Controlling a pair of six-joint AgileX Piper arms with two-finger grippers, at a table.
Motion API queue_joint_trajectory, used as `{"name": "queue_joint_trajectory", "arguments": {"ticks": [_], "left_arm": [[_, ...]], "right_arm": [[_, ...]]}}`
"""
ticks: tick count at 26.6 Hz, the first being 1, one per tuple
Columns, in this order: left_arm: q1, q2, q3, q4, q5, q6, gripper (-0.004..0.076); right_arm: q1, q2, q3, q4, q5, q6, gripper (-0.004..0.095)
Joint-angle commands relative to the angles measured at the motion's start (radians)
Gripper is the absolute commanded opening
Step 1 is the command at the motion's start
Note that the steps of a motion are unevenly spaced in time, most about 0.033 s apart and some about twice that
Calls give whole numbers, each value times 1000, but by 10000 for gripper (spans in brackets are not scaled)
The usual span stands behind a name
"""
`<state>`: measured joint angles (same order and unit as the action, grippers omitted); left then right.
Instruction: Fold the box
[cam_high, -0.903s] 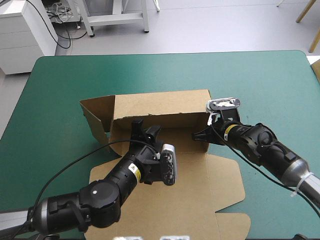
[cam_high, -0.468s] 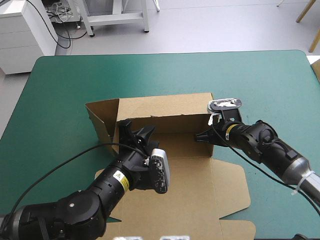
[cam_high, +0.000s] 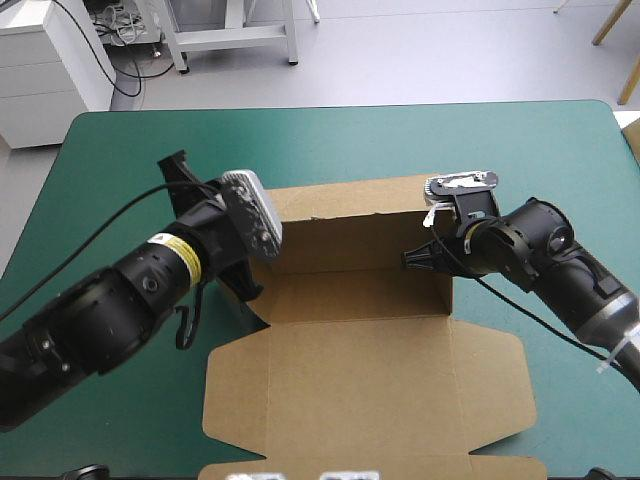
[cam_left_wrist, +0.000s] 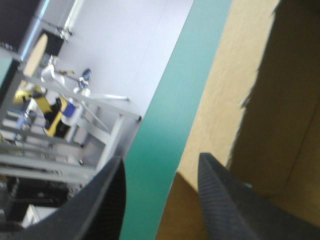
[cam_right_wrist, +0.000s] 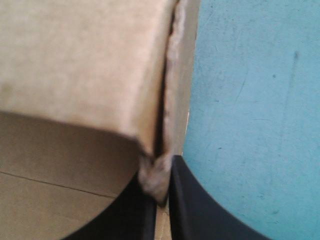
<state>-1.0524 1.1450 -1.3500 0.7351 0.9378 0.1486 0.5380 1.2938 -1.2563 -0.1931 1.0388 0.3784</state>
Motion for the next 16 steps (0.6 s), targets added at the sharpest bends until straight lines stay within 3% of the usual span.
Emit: {"name": "queue_joint_trajectory", "arguments": {"ticks": [1,2,6,11,16], "left_arm": [[151,-8,-50,-137,-19,58,237],[248,-8,-50,-229,-46,58,146],[400,-20,-50,-391,-75,54,-2],[531,-57,-27,-533,-98,54,-8],[588,-211,196,-549,-257,54,-8]], "right_arm": [[-5,7,-87,-36,49,-30,-21],[-27,32,-120,-20,90,-60,-21],[-114,98,-182,47,131,-141,-22],[-239,187,-226,170,131,-248,-22],[-331,298,-252,201,131,-325,-21]]}}
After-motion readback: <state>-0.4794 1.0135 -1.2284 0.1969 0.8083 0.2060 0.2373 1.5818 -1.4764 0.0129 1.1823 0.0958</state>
